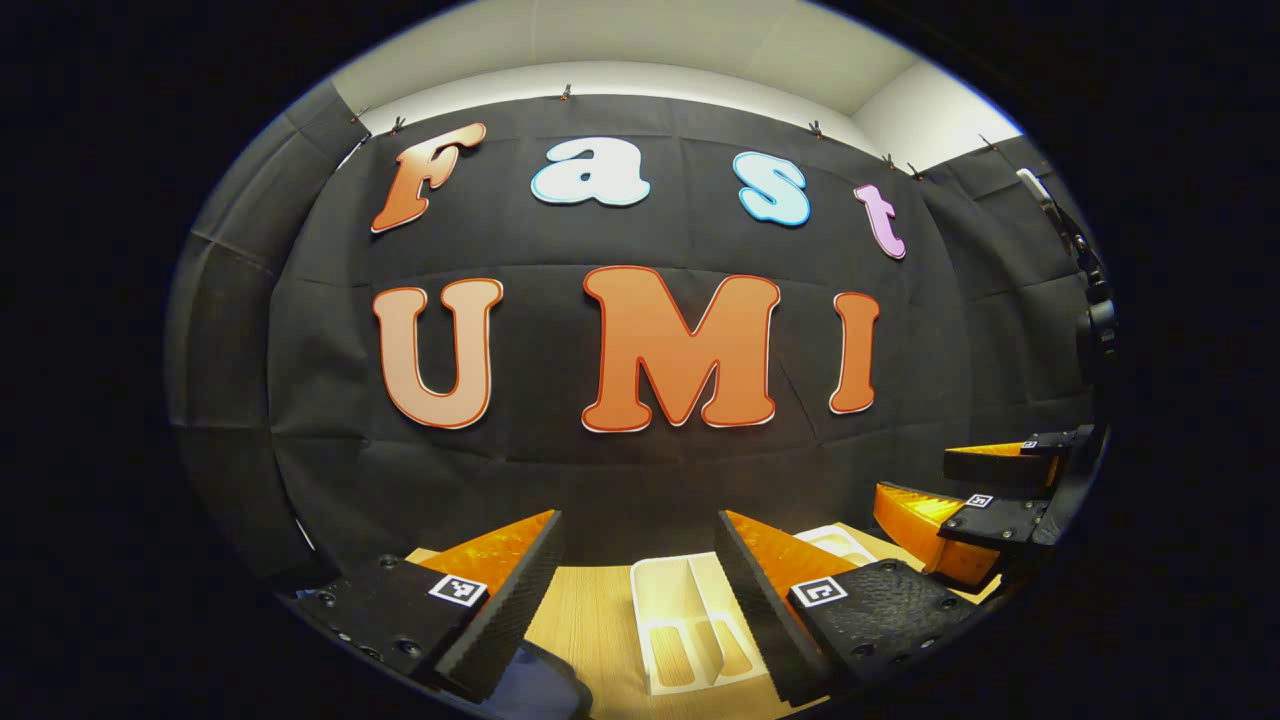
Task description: Open the schoolbag, grab two books from the bookshelf and put them into the schoolbag.
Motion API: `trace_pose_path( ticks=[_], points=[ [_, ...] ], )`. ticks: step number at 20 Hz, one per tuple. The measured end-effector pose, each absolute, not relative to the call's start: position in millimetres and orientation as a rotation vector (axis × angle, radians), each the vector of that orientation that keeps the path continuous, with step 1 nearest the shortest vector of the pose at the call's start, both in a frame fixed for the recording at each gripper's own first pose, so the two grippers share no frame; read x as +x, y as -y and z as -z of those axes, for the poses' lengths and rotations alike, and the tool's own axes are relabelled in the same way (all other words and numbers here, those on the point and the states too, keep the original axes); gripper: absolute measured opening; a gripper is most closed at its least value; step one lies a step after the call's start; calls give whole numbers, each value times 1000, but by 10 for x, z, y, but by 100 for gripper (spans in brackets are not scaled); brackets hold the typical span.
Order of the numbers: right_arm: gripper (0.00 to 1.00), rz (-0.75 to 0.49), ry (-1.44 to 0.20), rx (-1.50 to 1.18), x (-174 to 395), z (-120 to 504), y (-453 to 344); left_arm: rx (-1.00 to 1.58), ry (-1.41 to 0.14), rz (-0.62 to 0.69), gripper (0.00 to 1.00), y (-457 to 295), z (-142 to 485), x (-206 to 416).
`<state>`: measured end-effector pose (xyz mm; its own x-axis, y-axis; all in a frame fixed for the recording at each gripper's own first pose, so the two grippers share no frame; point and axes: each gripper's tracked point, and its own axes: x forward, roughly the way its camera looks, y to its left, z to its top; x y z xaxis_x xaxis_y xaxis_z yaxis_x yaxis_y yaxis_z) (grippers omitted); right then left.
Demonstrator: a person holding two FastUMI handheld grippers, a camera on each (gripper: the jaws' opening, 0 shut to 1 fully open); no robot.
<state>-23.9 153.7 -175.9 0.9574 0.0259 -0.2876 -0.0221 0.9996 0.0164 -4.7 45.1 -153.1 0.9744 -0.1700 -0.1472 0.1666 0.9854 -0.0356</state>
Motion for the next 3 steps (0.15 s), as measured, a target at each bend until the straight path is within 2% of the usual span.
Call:
trace_pose_path(
  ticks=[3],
  points=[
    [96,-26,-299,14,-258,1773,-1535,-22,-153,178,93,-416,1528,-64]
  ],
)
